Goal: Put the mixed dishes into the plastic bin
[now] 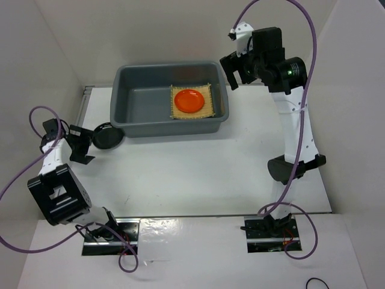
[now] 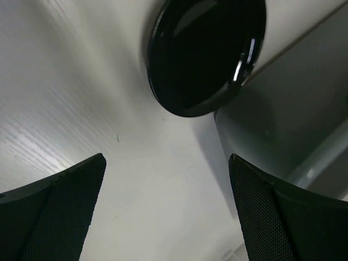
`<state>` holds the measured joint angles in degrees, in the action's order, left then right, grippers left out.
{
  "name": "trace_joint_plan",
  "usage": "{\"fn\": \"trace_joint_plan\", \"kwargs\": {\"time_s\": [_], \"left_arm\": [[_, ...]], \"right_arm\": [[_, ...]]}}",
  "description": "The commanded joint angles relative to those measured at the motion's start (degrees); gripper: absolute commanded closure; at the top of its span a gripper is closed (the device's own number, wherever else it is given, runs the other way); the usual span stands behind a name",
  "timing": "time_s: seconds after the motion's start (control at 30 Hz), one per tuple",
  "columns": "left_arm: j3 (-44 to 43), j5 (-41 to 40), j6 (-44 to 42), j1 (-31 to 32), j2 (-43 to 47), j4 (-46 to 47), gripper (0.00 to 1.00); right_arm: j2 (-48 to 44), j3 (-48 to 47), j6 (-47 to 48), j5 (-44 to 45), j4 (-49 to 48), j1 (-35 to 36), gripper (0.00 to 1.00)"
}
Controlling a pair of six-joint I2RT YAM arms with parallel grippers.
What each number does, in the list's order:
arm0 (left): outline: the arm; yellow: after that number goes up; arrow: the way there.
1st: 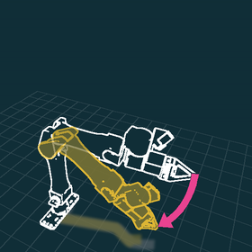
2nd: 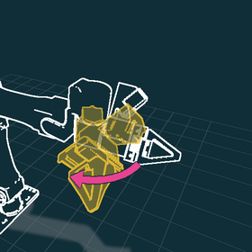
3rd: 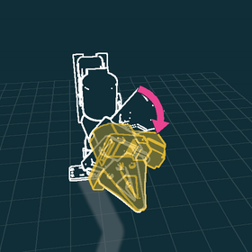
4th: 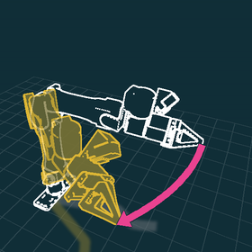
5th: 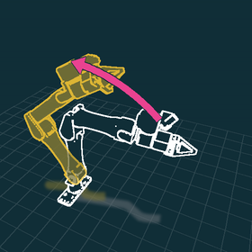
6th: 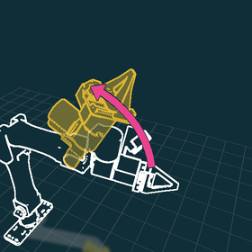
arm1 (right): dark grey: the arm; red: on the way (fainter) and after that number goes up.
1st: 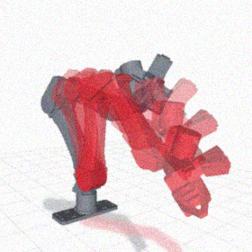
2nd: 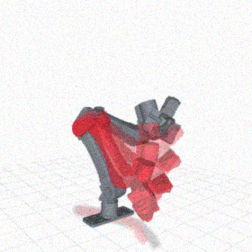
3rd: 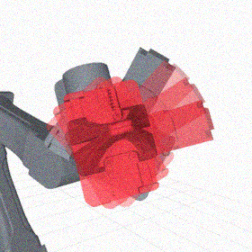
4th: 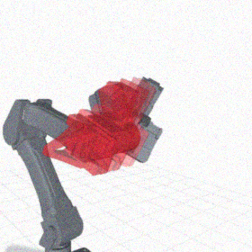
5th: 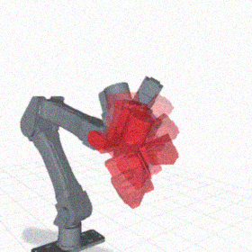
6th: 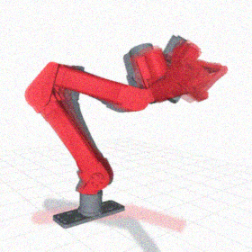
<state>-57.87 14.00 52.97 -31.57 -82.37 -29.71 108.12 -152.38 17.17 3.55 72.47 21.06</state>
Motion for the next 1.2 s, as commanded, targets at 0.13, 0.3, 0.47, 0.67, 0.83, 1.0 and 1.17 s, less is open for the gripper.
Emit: {"fn": "trace_joint_plan", "kwargs": {"time_s": [0.13,0.3,0.47,0.67,0.83,1.0,1.17], "left_arm": [[8.47,5.42,0.91,-2.44,-6.13,16.26,0.0],[9.7,8.22,0.29,-3.75,-13.06,22.32,0.0],[8.48,10.79,-0.32,-4.29,-18.69,28.66,0.0],[7.94,13.86,-1.03,-4.81,-24.58,33.75,0.13],[7.42,15.97,2.04,-5.34,-27.48,39.29,0.22],[6.27,18.34,3.19,-5.34,-30.12,41.75,0.48],[3.99,18.34,0.04,-5.34,-30.75,37.56,0.93]], "right_arm": [[-8.18,0.41,0.23,0.3,2.15,1.35,0.02],[-12.04,6.2,0.76,0.23,2.15,1.35,0.02],[-13.37,8.93,0.76,2.68,2.15,1.35,0.02],[-13.37,9.55,1.29,5.76,2.15,0.83,0.02],[-12.23,9.46,1.29,6.9,2.15,0.83,0.02],[-12.23,11.22,1.29,7.96,1.63,0.83,0.02],[-11.7,10.53,1.29,8.49,1.63,0.83,0.02]]}}
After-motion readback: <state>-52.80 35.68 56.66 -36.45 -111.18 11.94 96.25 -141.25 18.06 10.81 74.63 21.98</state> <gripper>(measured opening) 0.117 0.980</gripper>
